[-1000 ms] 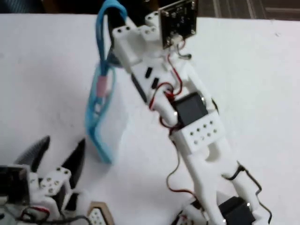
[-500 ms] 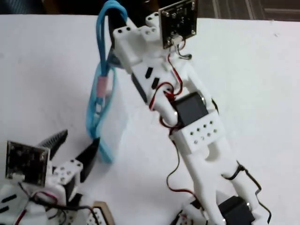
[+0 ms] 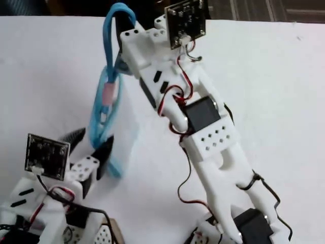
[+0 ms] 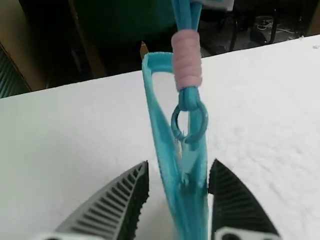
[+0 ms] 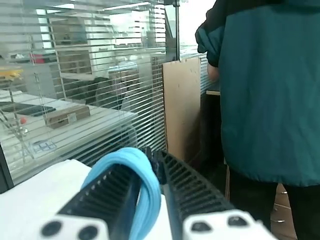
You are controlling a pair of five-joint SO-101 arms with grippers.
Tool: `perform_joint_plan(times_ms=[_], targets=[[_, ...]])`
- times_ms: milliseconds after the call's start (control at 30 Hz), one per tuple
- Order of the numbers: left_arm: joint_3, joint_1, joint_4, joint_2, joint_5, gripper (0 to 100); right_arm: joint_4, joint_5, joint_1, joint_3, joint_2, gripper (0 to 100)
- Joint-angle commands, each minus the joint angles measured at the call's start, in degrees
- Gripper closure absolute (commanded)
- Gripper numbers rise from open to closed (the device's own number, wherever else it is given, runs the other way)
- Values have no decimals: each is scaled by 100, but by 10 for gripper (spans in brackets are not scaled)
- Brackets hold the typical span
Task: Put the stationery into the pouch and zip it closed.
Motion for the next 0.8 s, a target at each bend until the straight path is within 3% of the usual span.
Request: perform_joint_plan(times_ms=[0, 167, 467, 767], targets=[[132, 198, -281, 13, 0, 849, -31, 26, 13, -264, -22, 981], [167, 1024, -114, 4, -536, 984, -31, 35, 154, -229, -4, 981], [-448, 1218, 387, 13, -554, 976, -409, 35, 945, -624, 936, 981], [-976, 1209, 1222, 13, -563, 976, -374, 9, 2185, -2268, 2519, 981]])
